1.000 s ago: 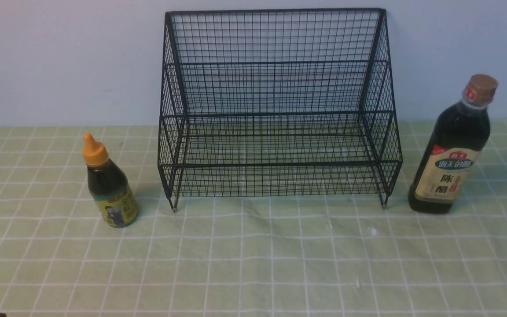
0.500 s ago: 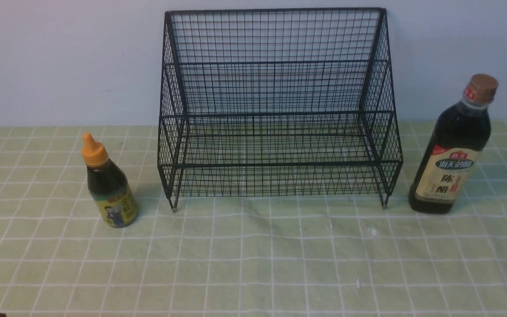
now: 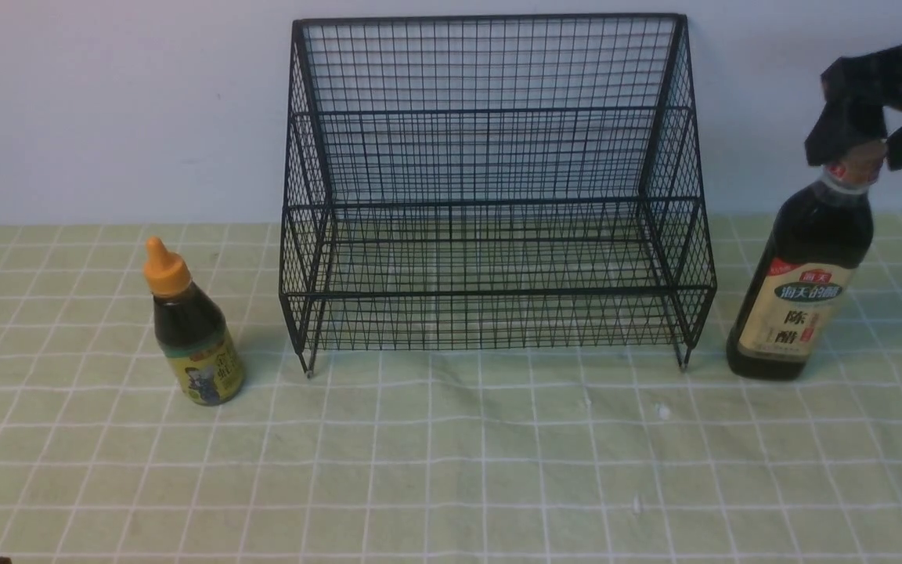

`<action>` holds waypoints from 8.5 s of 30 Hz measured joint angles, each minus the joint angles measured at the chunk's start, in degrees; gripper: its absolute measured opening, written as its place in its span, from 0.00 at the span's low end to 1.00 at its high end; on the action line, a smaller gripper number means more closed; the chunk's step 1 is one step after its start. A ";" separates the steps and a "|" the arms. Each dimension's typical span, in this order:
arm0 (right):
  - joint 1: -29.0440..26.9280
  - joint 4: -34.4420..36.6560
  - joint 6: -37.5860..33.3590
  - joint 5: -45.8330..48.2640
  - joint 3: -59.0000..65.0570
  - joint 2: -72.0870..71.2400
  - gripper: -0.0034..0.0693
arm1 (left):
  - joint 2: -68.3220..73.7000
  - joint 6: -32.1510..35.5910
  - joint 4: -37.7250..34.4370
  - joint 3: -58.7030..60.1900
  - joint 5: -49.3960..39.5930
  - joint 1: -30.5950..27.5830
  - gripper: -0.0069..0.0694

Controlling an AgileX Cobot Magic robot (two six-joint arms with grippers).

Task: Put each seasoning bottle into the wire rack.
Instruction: Use the right arm to grab the condiment bottle closest to it, then use the right arm to put the condiment bottle back on the shelf, then use the left arm to grab the condiment bottle closest to it

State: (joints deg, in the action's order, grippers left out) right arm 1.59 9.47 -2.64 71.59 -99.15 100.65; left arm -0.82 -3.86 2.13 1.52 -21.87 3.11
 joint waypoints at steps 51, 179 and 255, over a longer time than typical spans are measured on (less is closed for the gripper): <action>3.13 18.12 -11.57 -11.25 -0.06 -15.99 0.50 | 0.00 0.00 0.00 0.00 0.00 0.00 0.08; -2.17 -16.17 16.99 -48.89 100.11 -101.32 0.03 | 0.00 0.00 0.00 0.00 0.06 0.00 0.08; -2.17 -16.13 17.20 -49.05 100.11 -101.32 0.03 | 104.07 12.17 -3.80 -86.19 -33.27 0.00 0.79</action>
State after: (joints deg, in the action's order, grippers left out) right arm -0.57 -6.66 14.56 22.54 0.96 -0.67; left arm 103.25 8.30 -1.66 -84.67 -55.14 3.11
